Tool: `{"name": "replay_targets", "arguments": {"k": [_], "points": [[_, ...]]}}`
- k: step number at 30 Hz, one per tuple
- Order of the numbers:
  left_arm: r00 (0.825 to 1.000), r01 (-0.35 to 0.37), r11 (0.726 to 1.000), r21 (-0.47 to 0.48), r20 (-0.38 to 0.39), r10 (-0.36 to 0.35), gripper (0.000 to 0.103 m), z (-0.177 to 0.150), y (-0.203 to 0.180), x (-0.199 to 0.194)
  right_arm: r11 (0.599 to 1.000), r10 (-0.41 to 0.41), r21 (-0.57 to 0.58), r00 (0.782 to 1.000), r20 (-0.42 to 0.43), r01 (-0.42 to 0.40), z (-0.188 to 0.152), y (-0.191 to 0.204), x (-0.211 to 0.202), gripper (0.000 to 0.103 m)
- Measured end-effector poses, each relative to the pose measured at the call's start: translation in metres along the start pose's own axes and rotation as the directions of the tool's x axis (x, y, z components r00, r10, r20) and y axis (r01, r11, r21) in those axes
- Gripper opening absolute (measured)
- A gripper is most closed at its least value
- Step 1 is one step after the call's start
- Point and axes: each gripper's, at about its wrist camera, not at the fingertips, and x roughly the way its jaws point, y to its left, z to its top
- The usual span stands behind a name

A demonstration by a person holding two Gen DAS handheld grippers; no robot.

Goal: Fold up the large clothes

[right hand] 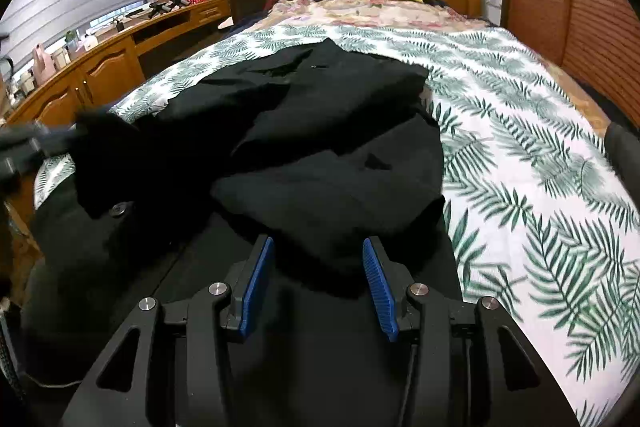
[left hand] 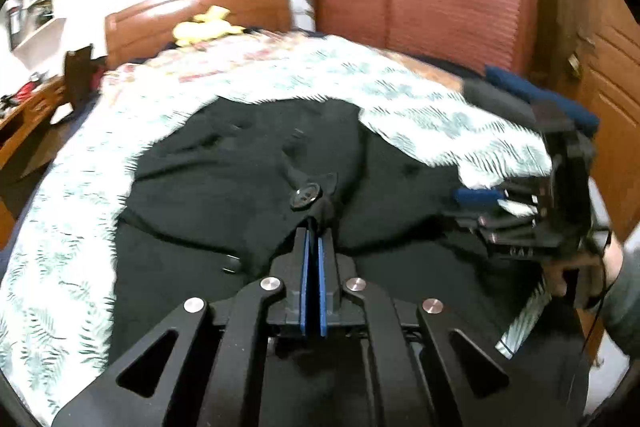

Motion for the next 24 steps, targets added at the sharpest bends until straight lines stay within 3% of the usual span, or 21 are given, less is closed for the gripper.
{"name": "replay_targets", "arguments": {"k": [8,12,17,24], "points": [[0.993,-0.098,0.985,-0.140,0.054,0.107,0.004,0.008,0.079,-0.025,1.000,-0.024,-0.005,0.995,0.095,0.025,0.009,0.008,-0.004,0.048],[0.988,-0.135,0.974,-0.183,0.049,0.146,0.004,-0.002,0.100,-0.028,0.998,-0.051,-0.020,0.990,0.131,0.054,0.014,0.010,-0.004,0.048],[0.978,-0.208,0.955,-0.212,-0.025,0.207,0.004,-0.025,0.122,-0.017,0.998,-0.055,-0.028,0.986,0.158,0.060,0.013,0.012,-0.009,0.048],[0.974,-0.223,0.946,-0.235,-0.086,0.208,0.004,-0.047,0.134,-0.007,0.997,-0.054,-0.050,0.991,0.118,0.061,0.012,0.012,0.001,0.048]]}}
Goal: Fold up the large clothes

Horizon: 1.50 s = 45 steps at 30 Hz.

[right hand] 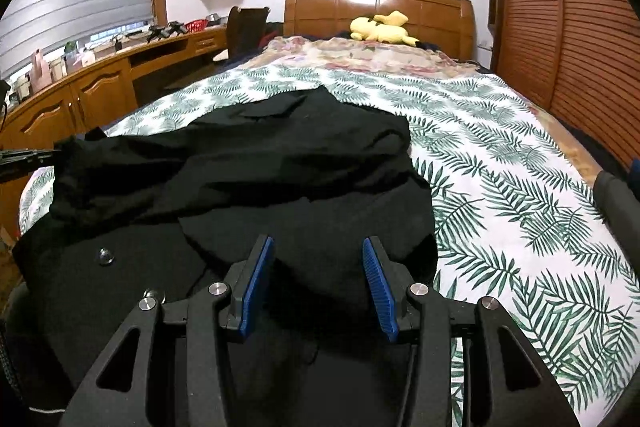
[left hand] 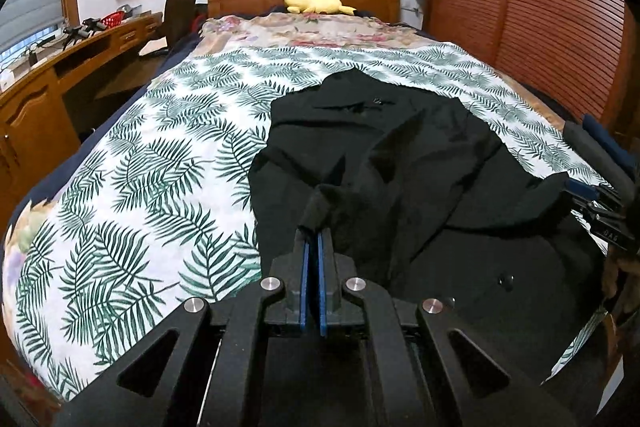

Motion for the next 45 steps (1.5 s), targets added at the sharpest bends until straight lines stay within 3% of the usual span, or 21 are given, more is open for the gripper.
{"name": "replay_targets", "arguments": {"k": [5,7,9,12,20,23,31,34,36,45], "points": [[1.000,-0.008,1.000,0.002,-0.005,0.008,0.006,-0.004,0.004,-0.004,1.000,-0.004,0.003,0.999,-0.035,0.005,0.000,-0.001,0.004,0.048],[1.000,-0.018,1.000,0.006,-0.008,0.018,0.018,-0.005,0.005,-0.006,1.000,0.002,0.008,0.999,-0.034,-0.002,0.001,-0.002,0.002,0.048],[1.000,0.009,1.000,0.007,0.007,-0.009,0.050,-0.008,0.005,-0.012,1.000,0.004,0.006,0.999,-0.032,-0.004,0.001,0.000,-0.003,0.048],[0.999,0.030,1.000,0.010,0.016,-0.030,0.065,-0.013,0.004,-0.018,1.000,0.012,0.003,0.999,-0.031,-0.012,0.000,0.001,-0.013,0.048],[0.999,0.022,1.000,0.005,-0.042,-0.021,0.066,-0.036,0.005,0.000,0.999,0.035,0.020,0.998,-0.043,-0.034,-0.015,0.004,-0.039,0.048],[0.998,0.029,1.000,-0.007,-0.060,-0.029,0.065,-0.039,0.009,0.009,0.999,0.045,0.022,0.997,-0.057,-0.044,-0.020,0.005,-0.045,0.048],[0.994,0.025,1.000,-0.006,-0.104,-0.025,0.035,-0.036,0.011,0.032,0.997,0.061,0.059,0.994,-0.092,-0.056,-0.032,0.008,-0.051,0.048],[0.993,0.008,1.000,-0.001,-0.122,-0.008,0.021,-0.035,0.012,0.038,0.996,0.060,0.067,0.994,-0.093,-0.054,-0.035,0.008,-0.053,0.048],[0.992,0.007,1.000,0.000,-0.125,-0.007,0.006,-0.035,0.012,0.038,0.996,0.057,0.070,0.994,-0.094,-0.051,-0.036,0.010,-0.055,0.048],[0.996,0.082,0.995,0.053,-0.044,-0.080,0.004,-0.032,-0.018,-0.020,0.996,0.037,0.079,0.996,-0.081,-0.030,-0.035,0.012,-0.075,0.048]]}}
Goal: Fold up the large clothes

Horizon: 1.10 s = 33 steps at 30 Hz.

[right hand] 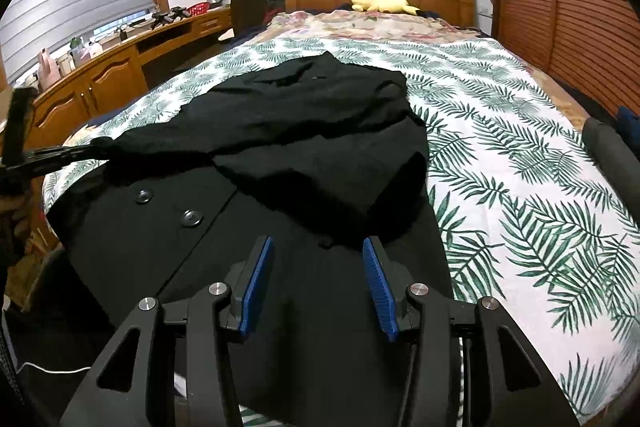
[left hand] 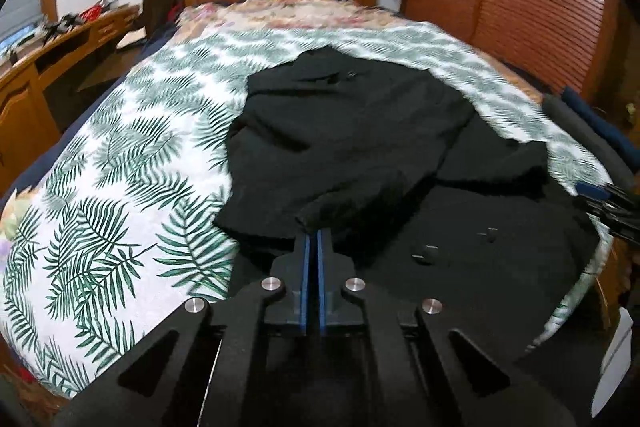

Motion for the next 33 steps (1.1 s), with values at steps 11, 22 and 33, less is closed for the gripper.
{"name": "replay_targets", "arguments": {"k": [11,22,33], "points": [[0.997,0.030,0.997,0.077,0.063,-0.035,0.007,0.006,-0.038,-0.049,1.000,-0.009,-0.004,1.000,0.026,0.009,-0.005,0.003,-0.037,0.048],[0.996,0.017,1.000,0.008,0.088,-0.018,0.080,-0.017,-0.016,-0.063,1.000,-0.022,0.007,1.000,0.009,0.022,-0.015,-0.001,-0.049,0.048],[0.998,-0.045,0.998,-0.047,0.031,0.047,0.080,-0.049,0.018,-0.049,0.996,-0.065,0.050,0.993,-0.097,0.070,-0.025,-0.026,-0.015,0.048]]}}
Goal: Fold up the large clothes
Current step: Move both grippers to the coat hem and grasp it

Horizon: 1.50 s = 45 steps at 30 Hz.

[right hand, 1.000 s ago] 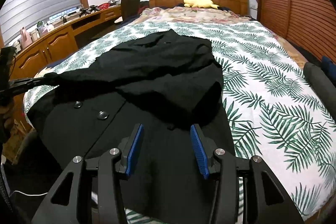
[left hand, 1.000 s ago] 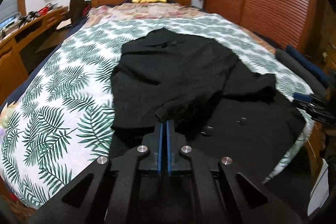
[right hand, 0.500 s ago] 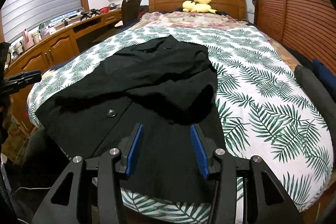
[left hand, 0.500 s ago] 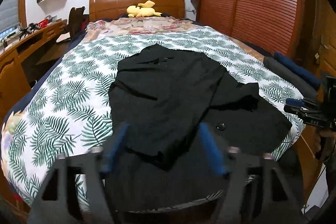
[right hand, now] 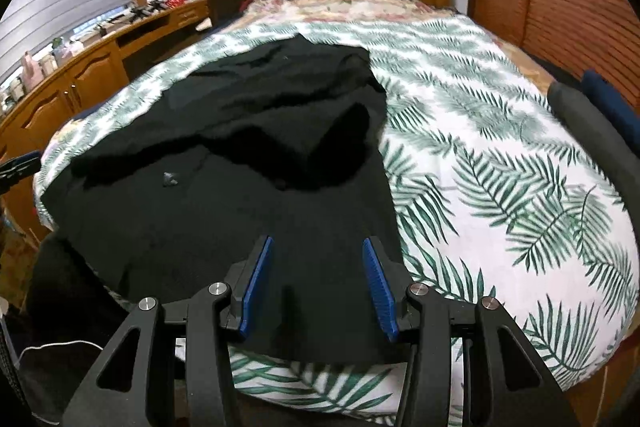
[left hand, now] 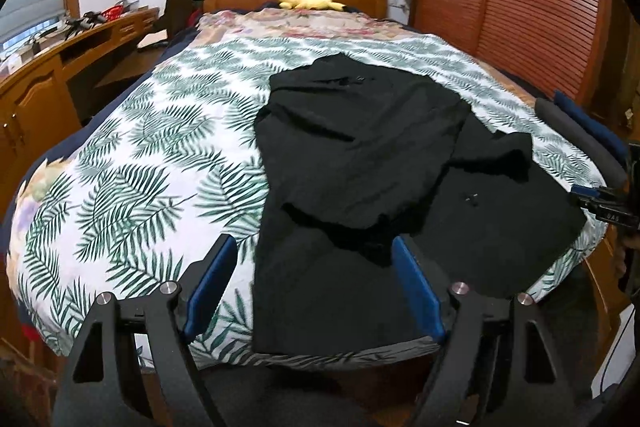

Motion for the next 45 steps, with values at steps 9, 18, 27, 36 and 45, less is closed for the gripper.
{"name": "replay_targets", "arguments": {"k": [9,18,27,36,45], "points": [[0.999,-0.027,0.999,-0.023,-0.035,0.026,0.080,-0.011,0.015,0.016,1.000,-0.029,0.008,0.999,-0.029,0.029,0.002,-0.006,0.034,0.053],[0.999,-0.022,0.999,-0.031,-0.051,0.021,0.080,-0.019,0.018,0.024,0.998,-0.040,0.049,0.997,-0.064,0.043,0.003,-0.017,0.039,0.072],[0.997,-0.010,0.999,-0.045,-0.072,0.007,0.079,-0.029,0.023,0.030,0.998,-0.036,0.057,0.996,-0.086,0.041,0.002,-0.020,0.040,0.075],[0.994,0.034,0.999,-0.037,-0.106,-0.037,0.037,-0.045,0.022,0.027,1.000,-0.022,0.003,0.993,-0.114,0.023,0.006,-0.011,0.039,0.053],[0.989,0.048,0.998,-0.045,-0.135,-0.054,0.037,-0.058,0.026,0.030,0.998,0.070,-0.004,0.991,-0.116,-0.070,0.009,-0.016,0.025,0.013]]}}
